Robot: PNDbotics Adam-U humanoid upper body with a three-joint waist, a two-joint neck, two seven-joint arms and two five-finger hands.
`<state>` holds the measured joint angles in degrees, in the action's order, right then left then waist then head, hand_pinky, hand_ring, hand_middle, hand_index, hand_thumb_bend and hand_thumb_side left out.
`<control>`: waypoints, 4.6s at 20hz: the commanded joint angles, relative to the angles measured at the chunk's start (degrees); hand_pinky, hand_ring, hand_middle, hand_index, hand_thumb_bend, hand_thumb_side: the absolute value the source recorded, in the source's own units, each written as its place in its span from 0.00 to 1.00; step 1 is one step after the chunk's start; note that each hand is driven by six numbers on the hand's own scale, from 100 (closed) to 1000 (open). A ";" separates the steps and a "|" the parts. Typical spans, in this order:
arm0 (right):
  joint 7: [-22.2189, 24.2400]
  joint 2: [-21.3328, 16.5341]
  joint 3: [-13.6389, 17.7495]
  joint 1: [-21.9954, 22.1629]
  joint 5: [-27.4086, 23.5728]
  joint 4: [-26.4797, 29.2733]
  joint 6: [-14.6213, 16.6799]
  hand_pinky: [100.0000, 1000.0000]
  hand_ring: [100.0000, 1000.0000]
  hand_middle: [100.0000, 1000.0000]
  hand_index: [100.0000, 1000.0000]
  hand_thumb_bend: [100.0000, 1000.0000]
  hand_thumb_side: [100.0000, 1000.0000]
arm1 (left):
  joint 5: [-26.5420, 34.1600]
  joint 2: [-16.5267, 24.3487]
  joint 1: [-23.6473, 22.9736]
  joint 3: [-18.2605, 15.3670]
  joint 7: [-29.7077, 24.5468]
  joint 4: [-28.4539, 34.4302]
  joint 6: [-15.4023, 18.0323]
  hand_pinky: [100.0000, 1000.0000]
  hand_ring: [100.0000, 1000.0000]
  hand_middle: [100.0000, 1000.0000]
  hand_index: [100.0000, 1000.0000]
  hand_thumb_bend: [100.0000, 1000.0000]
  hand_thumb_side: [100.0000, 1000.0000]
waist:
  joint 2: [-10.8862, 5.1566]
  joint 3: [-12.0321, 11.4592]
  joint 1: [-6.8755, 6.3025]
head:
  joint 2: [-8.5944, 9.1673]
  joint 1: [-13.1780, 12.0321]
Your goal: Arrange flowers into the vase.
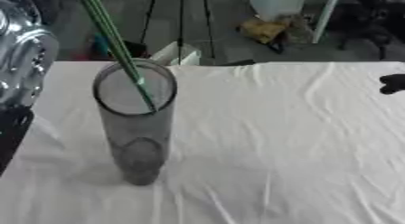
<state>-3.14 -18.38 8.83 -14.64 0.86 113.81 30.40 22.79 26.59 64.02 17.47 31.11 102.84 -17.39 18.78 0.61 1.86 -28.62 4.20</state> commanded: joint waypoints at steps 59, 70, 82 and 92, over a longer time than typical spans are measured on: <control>1.12 -0.96 0.18 -0.12 -0.48 0.78 0.40 0.62 0.48 0.45 0.63 0.00 1.00 | -4.19 3.79 5.92 -3.50 2.78 0.58 5.83 0.00 0.00 0.00 0.06 0.06 0.69 | -0.29 -0.30 -0.69 | 0.11 -1.15; 1.23 -1.04 0.14 -0.18 -0.23 0.78 0.85 0.62 0.48 0.45 0.63 0.00 1.00 | -7.60 5.66 6.39 -3.04 1.95 0.70 8.39 0.00 0.00 0.00 0.06 0.08 0.64 | 0.34 -0.19 -0.57 | 0.85 -0.64; 0.58 -1.02 0.54 -0.25 0.07 0.78 1.62 0.62 0.48 0.45 0.64 0.00 1.00 | -11.15 6.46 5.15 -2.14 0.68 -0.21 10.10 0.00 0.00 0.00 0.06 0.07 0.64 | 1.01 -0.16 0.01 | 1.31 -0.50; -0.08 -1.01 0.80 -0.10 0.42 0.78 1.78 0.62 0.48 0.45 0.64 0.00 1.00 | -10.90 8.07 3.40 -1.07 -0.62 0.14 9.13 0.00 0.00 0.00 0.06 0.04 0.67 | 1.20 -0.47 0.22 | 1.25 -0.18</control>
<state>-2.99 -18.37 9.17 -14.56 0.95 113.81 32.13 11.57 32.96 66.66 16.09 30.71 102.25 -7.97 20.21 0.16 1.86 -27.92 3.72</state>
